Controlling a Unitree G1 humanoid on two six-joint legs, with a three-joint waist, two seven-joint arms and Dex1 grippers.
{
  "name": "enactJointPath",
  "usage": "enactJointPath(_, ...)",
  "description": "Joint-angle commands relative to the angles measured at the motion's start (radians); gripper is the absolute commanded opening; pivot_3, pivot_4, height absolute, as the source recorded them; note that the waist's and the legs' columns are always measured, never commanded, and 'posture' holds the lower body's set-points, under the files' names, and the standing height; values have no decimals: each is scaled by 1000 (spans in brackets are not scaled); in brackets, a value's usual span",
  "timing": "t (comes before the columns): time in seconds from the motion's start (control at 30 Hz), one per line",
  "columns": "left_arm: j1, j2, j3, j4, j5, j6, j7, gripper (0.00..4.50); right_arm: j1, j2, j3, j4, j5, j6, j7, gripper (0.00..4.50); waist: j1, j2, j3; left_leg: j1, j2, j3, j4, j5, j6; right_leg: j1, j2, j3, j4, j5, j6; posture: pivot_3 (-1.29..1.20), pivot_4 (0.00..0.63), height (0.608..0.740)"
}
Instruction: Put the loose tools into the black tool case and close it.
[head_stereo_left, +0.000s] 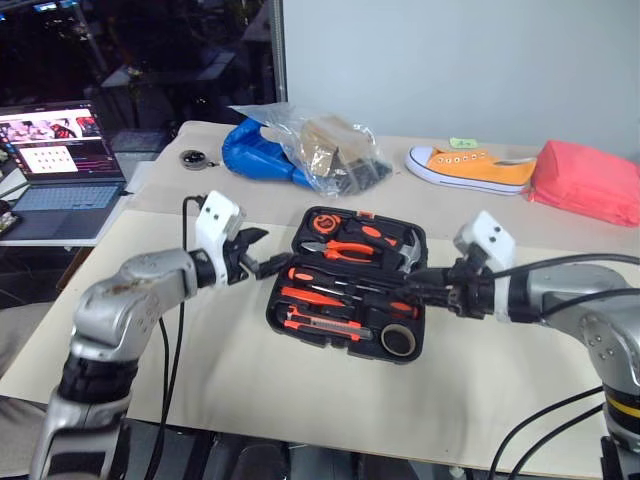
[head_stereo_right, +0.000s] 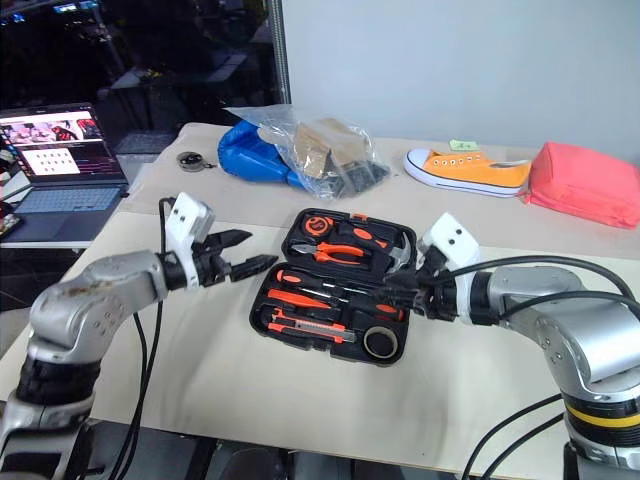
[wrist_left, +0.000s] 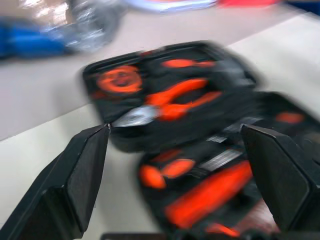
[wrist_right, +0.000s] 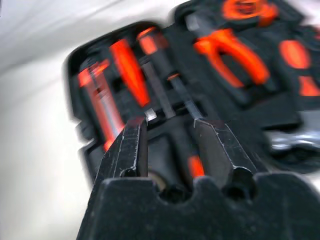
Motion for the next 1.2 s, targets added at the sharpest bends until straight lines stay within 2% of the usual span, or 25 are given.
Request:
enactJointPath(0.03,-138,-38,-44,229,82,-23,-21,4448,-98,28,35,136,-93,55,-140,1808,-3,0,0,0,-1,0,0,0,0,-1,0,1,0,0,0,0,150,740)
enactJointPath(0.1,-230,-73,-72,415,141,-86,-46,4448,-166,85,59,248,-145,63,-218,1808,-4,0,0,-1,-1,0,-1,0,0,-2,0,1,0,0,0,0,150,740)
enactJointPath(0.27,-410,-147,-93,809,245,-218,-123,4448,-282,176,77,459,-221,60,-307,1808,1,1,-1,-17,-1,1,-2,4,-6,-22,1,1,9,0,-1,0,150,740)
enactJointPath(0.47,-499,-207,-82,1069,328,-350,-192,4448,-333,200,76,546,-240,66,-319,1808,4,2,-1,-26,-1,3,-2,6,-9,-29,1,0,10,0,-1,0,150,740)
enactJointPath(0.6,-542,-246,-61,1159,356,-389,-215,3626,-332,186,37,539,-226,96,-310,1882,5,2,-1,-27,-2,3,-2,6,-8,-30,1,-1,11,0,-1,0,150,740)
enactJointPath(0.67,-551,-256,-49,1189,369,-407,-212,2861,-322,182,30,532,-231,99,-314,1882,5,2,-1,-27,-3,3,-1,6,-8,-30,0,-1,13,0,-1,0,150,740)
enactJointPath(1.0,-588,-273,35,1258,402,-485,-176,2861,-325,185,1,495,-251,14,-341,1882,-4,2,-1,-23,-5,0,-2,9,-4,-31,0,0,17,0,-1,0,150,740)
enactJointPath(1.2,-603,-292,78,1302,422,-522,-121,2861,-313,204,16,570,-272,4,-348,1882,0,2,-1,-23,-7,0,-2,9,-4,-30,-2,0,16,0,-1,0,150,740)
